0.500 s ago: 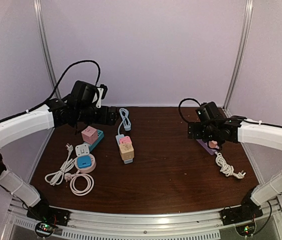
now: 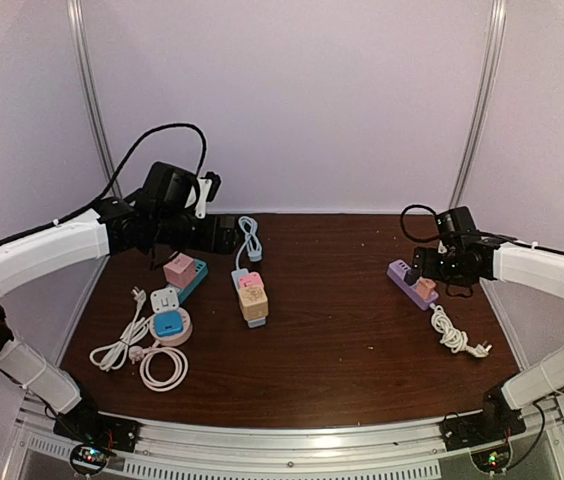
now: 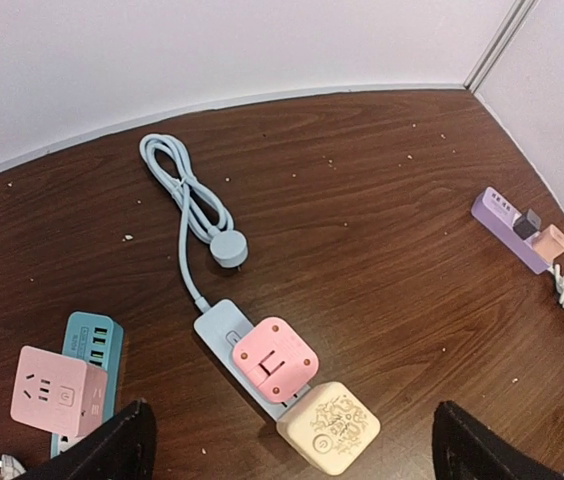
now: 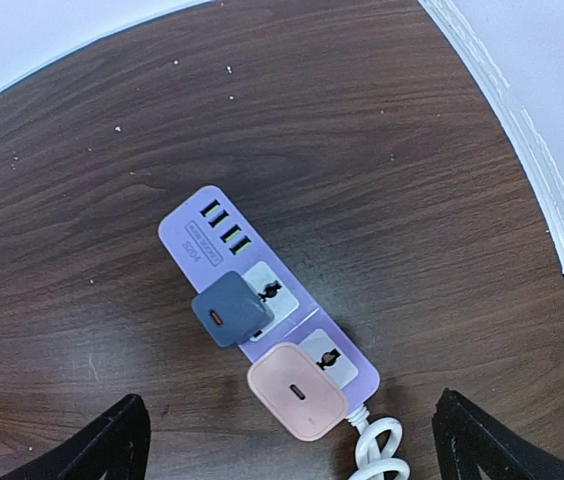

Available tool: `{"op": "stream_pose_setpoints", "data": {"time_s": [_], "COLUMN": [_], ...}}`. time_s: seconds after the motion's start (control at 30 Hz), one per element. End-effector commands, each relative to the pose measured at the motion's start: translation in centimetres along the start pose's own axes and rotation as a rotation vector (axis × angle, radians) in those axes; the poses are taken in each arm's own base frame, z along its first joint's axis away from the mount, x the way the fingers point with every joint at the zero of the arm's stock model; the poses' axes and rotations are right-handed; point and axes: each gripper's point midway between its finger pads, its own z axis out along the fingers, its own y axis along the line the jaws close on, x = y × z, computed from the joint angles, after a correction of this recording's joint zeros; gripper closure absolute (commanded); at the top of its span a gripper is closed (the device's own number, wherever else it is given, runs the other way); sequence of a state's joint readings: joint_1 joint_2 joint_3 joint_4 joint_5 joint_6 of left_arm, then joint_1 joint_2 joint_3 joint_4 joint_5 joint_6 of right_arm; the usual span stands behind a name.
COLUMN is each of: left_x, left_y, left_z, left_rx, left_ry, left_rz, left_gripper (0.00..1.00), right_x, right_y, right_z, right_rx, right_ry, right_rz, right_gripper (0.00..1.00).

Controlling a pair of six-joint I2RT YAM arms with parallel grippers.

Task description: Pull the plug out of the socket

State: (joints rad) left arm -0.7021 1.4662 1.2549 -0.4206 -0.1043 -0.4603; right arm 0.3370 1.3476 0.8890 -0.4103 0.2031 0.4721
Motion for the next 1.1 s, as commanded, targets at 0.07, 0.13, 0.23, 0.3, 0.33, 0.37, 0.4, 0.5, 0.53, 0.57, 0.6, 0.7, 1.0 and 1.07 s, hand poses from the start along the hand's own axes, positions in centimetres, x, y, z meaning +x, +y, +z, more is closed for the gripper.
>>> {"op": "stream_pose_setpoints", "data": {"time_s": [0.07,0.13,0.23,0.3,0.33,0.37,0.4,0.5,0.53,0.57,0.6,0.7,1.0,1.07], "left_x": [-0.8,-0.8,-0.6,-0.4,-0.4,-0.4,-0.3,-0.1,-0.2,-0.1,-0.2,-0.2,-0.2,-0.1], "left_y": [-1.2,-1.3,-1.3,-1.3,-1.3,-1.2,-1.3,-1.2,-1.2,-1.2,-1.2,-1.2,-1.2,-1.2], "left_z": [0.2,0.3,0.5,0.6,0.6,0.6,0.6,0.7,0.7,0.7,0.8,0.8,0.7,0.8], "left_rx": [0.056,0.063,0.064,0.064,0.063,0.063,0.064,0.065,0.065,0.064,0.061,0.060,0.061,0.064], "left_ry": [-0.017,-0.017,-0.011,-0.007,-0.007,-0.007,-0.005,-0.003,-0.003,-0.002,-0.002,-0.004,-0.004,0.000], "left_rz": [0.001,0.002,0.003,0.003,0.002,0.000,0.000,0.000,0.001,0.002,0.001,0.002,-0.002,-0.003], "left_gripper": [0.02,0.03,0.02,0.02,0.02,0.02,0.02,0.02,0.02,0.02,0.02,0.02,0.02,0.02], "right_x": [0.1,0.3,0.2,0.2,0.2,0.4,0.6,1.2,1.4,1.5,1.7,2.5,4.5,4.6], "right_y": [0.9,0.9,0.3,-0.2,-0.5,-0.8,-1.0,-1.0,-0.7,-0.4,0.0,0.7,1.0,1.5], "right_z": [1.0,1.8,2.8,3.5,3.9,4.4,4.8,6.0,6.2,6.5,6.7,7.4,8.9,8.7], "right_rx": [-0.164,-0.184,-0.190,-0.189,-0.184,-0.177,-0.171,-0.184,-0.199,-0.219,-0.239,-0.279,-0.293,-0.313], "right_ry": [-0.004,0.013,0.014,0.018,0.023,0.031,0.038,0.062,0.067,0.069,0.071,0.099,0.160,0.164], "right_rz": [-0.024,-0.023,-0.001,0.016,0.021,0.019,0.017,0.008,0.003,0.002,0.000,-0.003,0.018,0.026], "right_gripper": [0.00,0.00,0.00,0.00,0.00,0.00,0.00,0.00,0.00,0.00,0.00,0.00,0.00,0.00]}}
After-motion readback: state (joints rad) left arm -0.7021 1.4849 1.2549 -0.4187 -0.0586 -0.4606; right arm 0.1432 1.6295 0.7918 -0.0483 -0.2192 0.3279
